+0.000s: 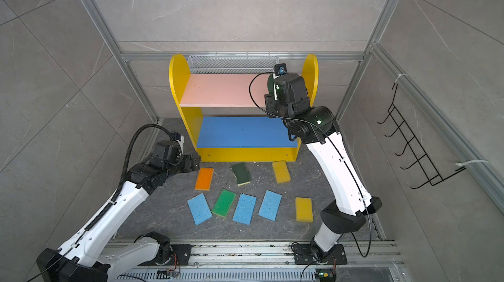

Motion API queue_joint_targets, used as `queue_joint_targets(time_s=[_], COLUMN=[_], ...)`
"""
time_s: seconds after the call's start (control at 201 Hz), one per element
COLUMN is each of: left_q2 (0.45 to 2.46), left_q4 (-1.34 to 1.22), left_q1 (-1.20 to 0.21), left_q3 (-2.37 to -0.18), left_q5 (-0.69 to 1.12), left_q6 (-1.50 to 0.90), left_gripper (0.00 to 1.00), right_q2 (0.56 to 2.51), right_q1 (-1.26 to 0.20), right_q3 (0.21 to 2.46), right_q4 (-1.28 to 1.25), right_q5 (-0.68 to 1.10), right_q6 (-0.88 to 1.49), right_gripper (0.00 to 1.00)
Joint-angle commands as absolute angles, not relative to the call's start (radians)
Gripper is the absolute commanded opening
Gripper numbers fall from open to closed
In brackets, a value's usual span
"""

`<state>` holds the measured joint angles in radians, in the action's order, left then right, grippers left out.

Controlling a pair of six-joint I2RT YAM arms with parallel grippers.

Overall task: Arrange cleaning sponges on a shelf
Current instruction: Place the cleaning sponge at the shelf.

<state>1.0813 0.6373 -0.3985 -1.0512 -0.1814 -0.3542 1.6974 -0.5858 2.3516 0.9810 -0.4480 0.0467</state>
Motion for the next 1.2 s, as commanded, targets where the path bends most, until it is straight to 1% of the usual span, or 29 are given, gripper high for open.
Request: queue_joint_targets(time_s=[0.0,0.149,0.533,0.926,1.195], left_q2=[1.091,1.116,1.176,1.222,1.253], left_q4=[0.596,0.594,0.586,0.577,0.573], left_q1=[-0.394,-0.394,-0.394,-0.394,-0.394], left_q3=[-1.093,-1.110,-1.154,-1.178,-1.185], left_q5=[-0.193,-0.185,-0.175,-0.175,-0.170], left_q6=[-0.325,-0.322,-0.318,-0.322,-0.322], left_gripper=[0.94,0.95,0.95,0.95,0.94], right_q2=[1.724,1.761,1.854,1.953,1.993], right_q1=[-0.555,-0.503,-0.426,-0.393,-0.378], right_q3=[2.389,2.398,2.426,2.537,2.551], right_q4=[0.929,0.907,0.861,0.895,0.933], right_q5=[-0.400,-0.389,-0.259,-0.247,-0.262], right_q6=[0.010,0.022,0.004,-0.044,-0.064], right_gripper=[0.61,0.61,0.61,0.62,0.62])
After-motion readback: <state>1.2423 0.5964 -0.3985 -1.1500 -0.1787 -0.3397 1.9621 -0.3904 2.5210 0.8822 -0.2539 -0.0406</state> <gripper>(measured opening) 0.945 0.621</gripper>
